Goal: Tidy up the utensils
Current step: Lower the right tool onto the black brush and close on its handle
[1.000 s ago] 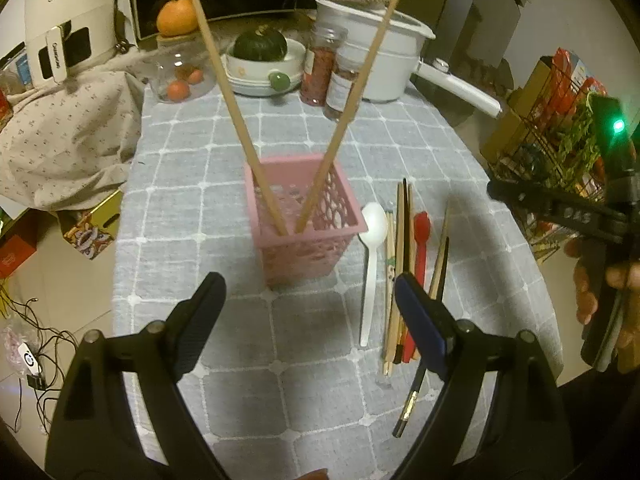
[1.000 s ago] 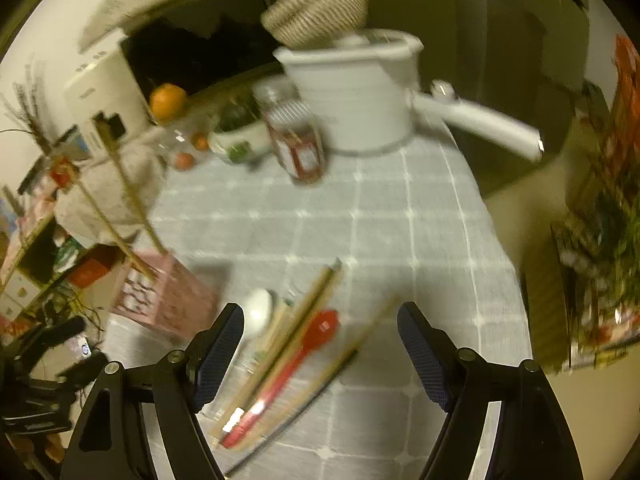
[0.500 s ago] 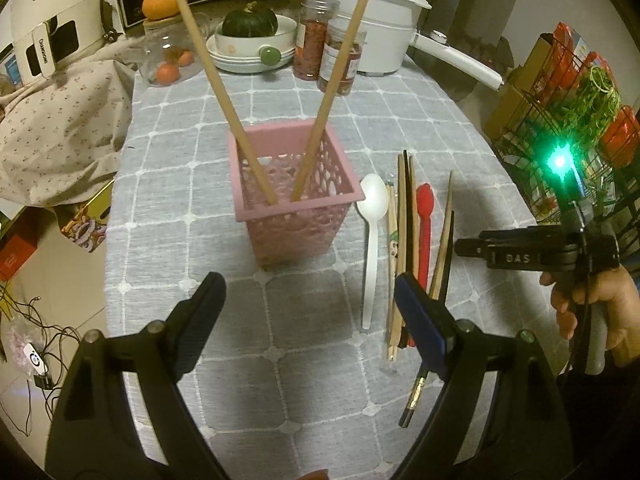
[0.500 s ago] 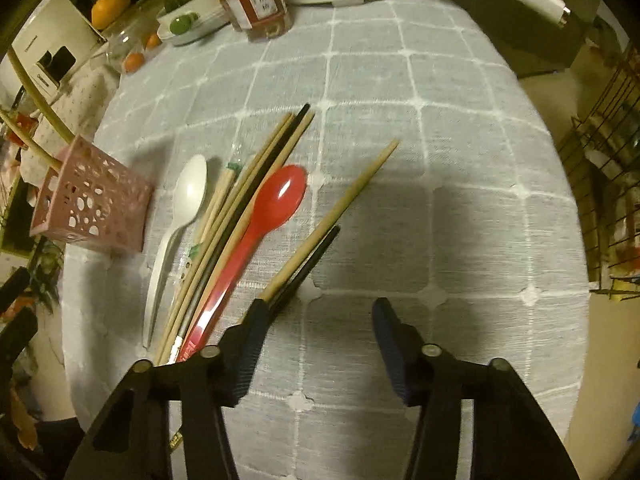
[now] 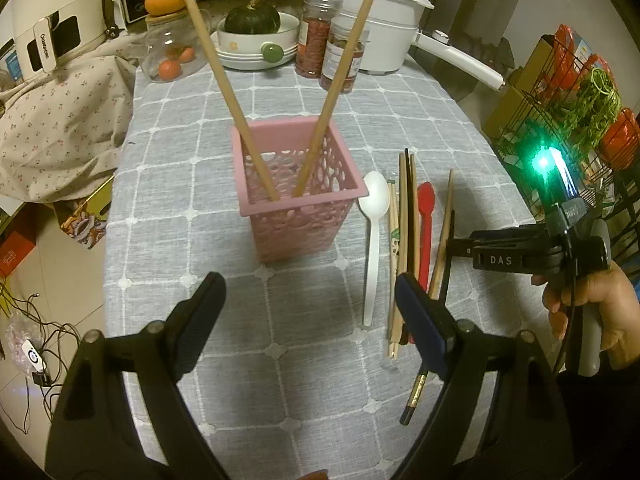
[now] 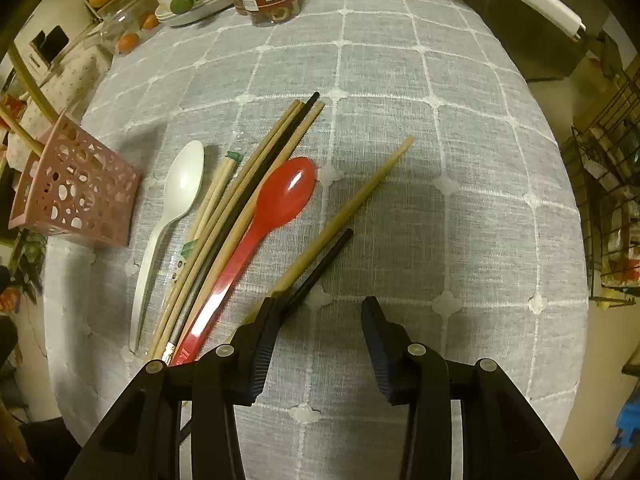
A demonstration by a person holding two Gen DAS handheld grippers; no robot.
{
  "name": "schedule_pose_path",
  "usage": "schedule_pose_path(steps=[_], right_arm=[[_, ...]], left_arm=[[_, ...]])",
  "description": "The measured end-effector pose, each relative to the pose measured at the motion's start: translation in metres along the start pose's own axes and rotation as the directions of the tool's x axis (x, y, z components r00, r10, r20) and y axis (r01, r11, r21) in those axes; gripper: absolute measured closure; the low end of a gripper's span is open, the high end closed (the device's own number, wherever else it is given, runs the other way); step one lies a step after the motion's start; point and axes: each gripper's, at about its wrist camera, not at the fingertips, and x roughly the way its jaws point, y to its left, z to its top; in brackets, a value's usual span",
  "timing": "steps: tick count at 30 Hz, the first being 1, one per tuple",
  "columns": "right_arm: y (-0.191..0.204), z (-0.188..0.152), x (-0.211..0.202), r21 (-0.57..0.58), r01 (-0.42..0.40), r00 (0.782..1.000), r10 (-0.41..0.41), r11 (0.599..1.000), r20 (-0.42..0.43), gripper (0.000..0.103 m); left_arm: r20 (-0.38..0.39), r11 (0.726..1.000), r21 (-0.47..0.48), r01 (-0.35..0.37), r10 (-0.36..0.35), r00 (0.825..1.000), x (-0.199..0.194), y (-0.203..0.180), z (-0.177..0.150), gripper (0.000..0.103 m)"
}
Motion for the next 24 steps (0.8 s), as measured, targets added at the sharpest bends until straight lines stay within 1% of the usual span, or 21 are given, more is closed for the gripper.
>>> schedule_pose_path(steps=[3,8,9,10,11,13,15,17,20,22,23,24], right_arm=[[0.008,0.005,0.004,-0.006,0.001,1.000,-0.001,1.000,-0.005,0.060],[0.016,0.006,0.005,-0.019,0.027,1.000,-0.027,0.999,0.009,0.060],[0.020,0.007,0.006,-0.034,0.037,0.999,-0.037,0.999,0.009,0.062],[0.026,0.007,0.008,-0.055,0.057,0.998,-0.057,0.997,0.009,0.069],[0.030,0.004,0.010,-0.083,0.078,0.997,-0.078,0.993,0.011,0.072],[0.023,0.000,0.008,-0.080,0.069,0.998,-0.069,0.994,0.004,0.079],[0.007,-0.002,0.006,-0.028,0.017,1.000,-0.018,0.999,-0.009,0.084],[0.000,-0.003,0.006,-0.006,-0.011,1.000,0.011,1.000,-0.009,0.091],[-0.006,-0.006,0.005,0.006,-0.033,0.999,0.033,0.999,-0.005,0.095],[-0.011,-0.008,0.003,0.011,-0.037,0.999,0.037,0.999,-0.002,0.096],[-0.015,-0.010,0.002,0.019,-0.036,0.999,0.036,0.999,0.001,0.096],[-0.021,-0.012,0.001,0.028,-0.032,0.999,0.031,0.999,0.005,0.096]], left_arm=[[-0.002,1.000,0.009,-0.002,0.002,1.000,0.001,-0.002,-0.001,0.017],[-0.001,0.999,0.040,-0.013,0.013,1.000,0.002,-0.009,-0.004,0.017],[-0.002,0.999,0.048,-0.017,0.017,1.000,0.002,-0.011,-0.005,0.017],[-0.002,0.998,0.055,-0.019,0.019,1.000,0.002,-0.012,-0.005,0.017],[-0.003,0.998,0.061,-0.019,0.019,1.000,0.002,-0.014,-0.006,0.017],[-0.007,0.997,0.078,-0.007,0.007,1.000,0.002,-0.018,-0.008,0.017],[-0.015,0.995,0.098,0.005,-0.003,1.000,0.004,-0.024,-0.009,0.017],[-0.024,0.993,0.116,0.016,-0.014,1.000,0.006,-0.029,-0.010,0.017],[-0.035,0.989,0.139,0.040,-0.035,0.999,0.009,-0.040,-0.009,0.017],[-0.040,0.985,0.160,0.057,-0.051,0.998,0.011,-0.049,-0.008,0.017],[-0.041,0.982,0.176,0.062,-0.055,0.998,0.012,-0.055,-0.008,0.018],[-0.044,0.980,0.189,0.067,-0.059,0.997,0.014,-0.060,-0.008,0.022]])
